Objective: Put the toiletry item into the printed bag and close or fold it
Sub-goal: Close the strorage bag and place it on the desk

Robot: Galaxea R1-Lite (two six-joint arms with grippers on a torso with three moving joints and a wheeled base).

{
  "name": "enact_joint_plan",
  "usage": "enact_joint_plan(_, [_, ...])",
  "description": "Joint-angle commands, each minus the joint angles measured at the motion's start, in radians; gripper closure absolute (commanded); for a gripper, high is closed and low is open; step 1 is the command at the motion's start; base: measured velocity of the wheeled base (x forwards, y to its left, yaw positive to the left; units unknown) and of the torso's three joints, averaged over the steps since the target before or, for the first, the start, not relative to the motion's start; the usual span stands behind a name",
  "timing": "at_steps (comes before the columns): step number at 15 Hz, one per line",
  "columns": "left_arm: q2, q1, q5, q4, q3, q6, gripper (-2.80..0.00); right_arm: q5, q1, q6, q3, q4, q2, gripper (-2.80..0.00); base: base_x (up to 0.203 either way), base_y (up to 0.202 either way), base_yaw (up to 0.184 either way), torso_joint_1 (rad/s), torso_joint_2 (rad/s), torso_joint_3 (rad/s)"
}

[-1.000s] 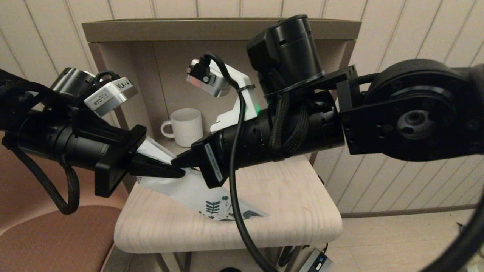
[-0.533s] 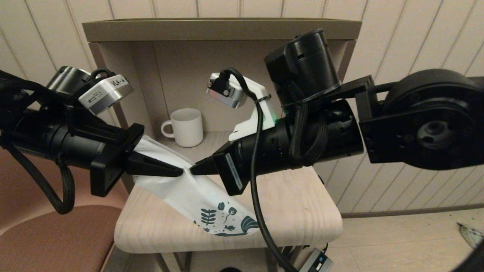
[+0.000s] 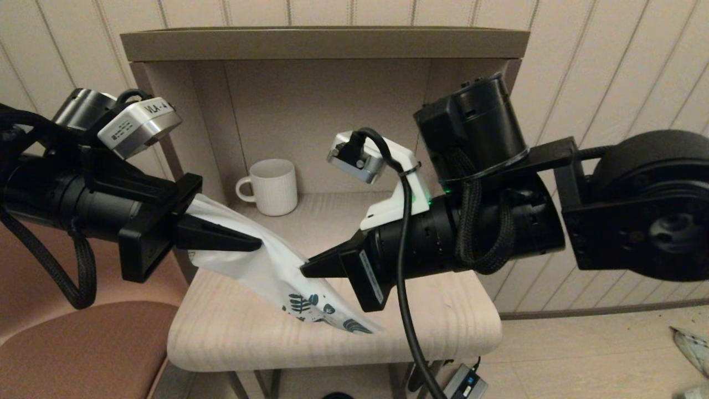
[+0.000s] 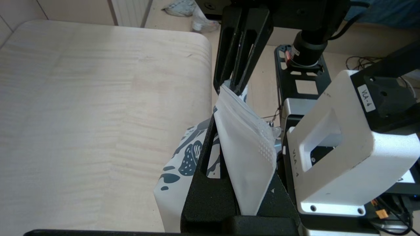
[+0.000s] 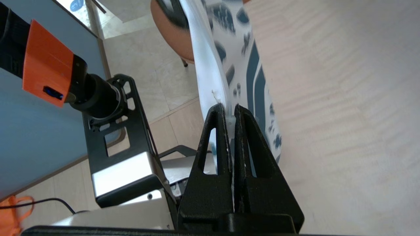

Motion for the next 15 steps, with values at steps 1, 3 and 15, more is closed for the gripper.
enact_joint_plan(1, [-0.001, 0.002, -0.006, 0.004, -0.004, 0.004, 0.0, 0.003, -0.008, 0.001, 0.042, -0.024, -0.025, 0.0, 0.0, 0.0, 0.0, 0.0, 0.0, 0.0])
enact_joint_plan(3, [-0.001, 0.002, -0.006, 0.004, -0.004, 0.004, 0.0, 0.002, -0.02, 0.004, 0.092, -0.071, -0.042, 0.0, 0.0, 0.0, 0.0, 0.0, 0.0, 0.0])
enact_joint_plan(15, [-0.006, 0.014, -0.006, 0.004, -0.005, 0.004, 0.0, 0.002, -0.071, 0.003, 0.271, -0.098, -0.137, 0.0, 0.0, 0.0, 0.0, 0.0, 0.0, 0.0])
